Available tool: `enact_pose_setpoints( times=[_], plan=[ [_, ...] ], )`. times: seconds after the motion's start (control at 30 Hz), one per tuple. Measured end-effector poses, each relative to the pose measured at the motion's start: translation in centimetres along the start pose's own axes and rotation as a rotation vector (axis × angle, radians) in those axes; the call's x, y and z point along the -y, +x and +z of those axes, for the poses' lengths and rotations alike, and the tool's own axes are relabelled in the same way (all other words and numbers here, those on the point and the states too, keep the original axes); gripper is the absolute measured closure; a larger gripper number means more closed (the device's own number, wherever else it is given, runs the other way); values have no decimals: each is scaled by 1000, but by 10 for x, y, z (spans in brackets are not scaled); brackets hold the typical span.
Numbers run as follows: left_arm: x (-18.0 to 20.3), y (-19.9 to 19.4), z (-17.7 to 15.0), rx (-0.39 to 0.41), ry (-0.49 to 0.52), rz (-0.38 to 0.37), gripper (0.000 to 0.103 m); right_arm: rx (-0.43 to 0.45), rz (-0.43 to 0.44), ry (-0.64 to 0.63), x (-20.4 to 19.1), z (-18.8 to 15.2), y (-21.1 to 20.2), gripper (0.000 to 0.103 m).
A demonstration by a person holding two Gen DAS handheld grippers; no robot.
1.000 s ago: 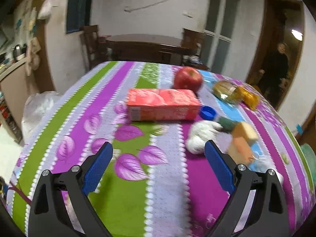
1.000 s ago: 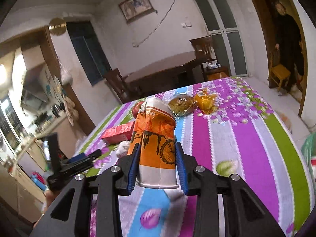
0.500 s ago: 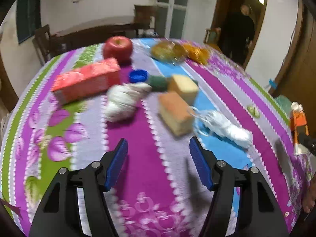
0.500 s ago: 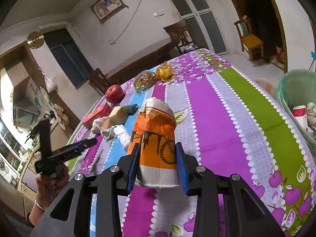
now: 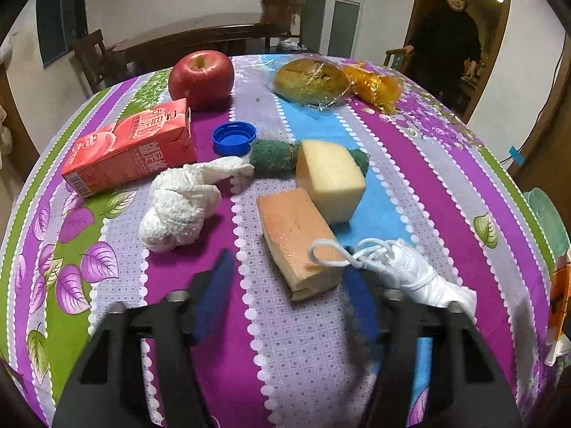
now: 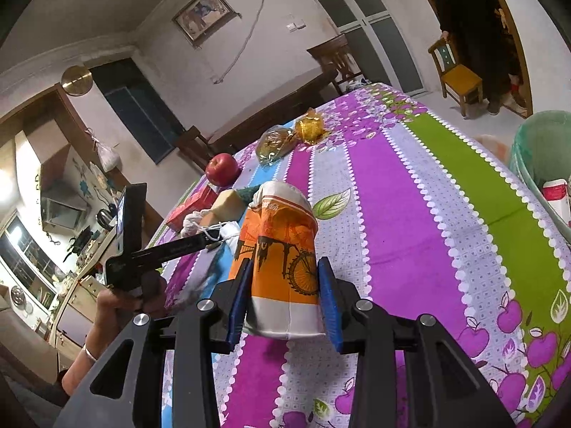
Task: Collect trash
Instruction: 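Grasp the tan cake block with the left tool while the right tool holds the cup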
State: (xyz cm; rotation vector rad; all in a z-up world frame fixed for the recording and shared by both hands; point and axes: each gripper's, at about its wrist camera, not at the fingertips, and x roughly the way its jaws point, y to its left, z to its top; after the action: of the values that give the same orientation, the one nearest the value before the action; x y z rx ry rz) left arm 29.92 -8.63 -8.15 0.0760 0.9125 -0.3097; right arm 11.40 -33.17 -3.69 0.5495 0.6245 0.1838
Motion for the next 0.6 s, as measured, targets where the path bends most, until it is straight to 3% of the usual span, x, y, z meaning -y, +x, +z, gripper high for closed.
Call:
enact_pose_setpoints(
  times=[0.03,0.13,0.43,0.6],
  plan=[
    [0,-2,-2,3,3,-20,73,-3,-4,1,0,0,0,65],
    [4,-10,-11,-3,25,-24,77,-2,-13,-7,-2,0,0,65],
    [-20,-63,-72,-56,111,-82,77,-35,-37,-42,-10,-1,6,65],
    [-41,-83,-99,-44,143,-99,69,-69,-71,-79,-17,-2,15,65]
  ],
)
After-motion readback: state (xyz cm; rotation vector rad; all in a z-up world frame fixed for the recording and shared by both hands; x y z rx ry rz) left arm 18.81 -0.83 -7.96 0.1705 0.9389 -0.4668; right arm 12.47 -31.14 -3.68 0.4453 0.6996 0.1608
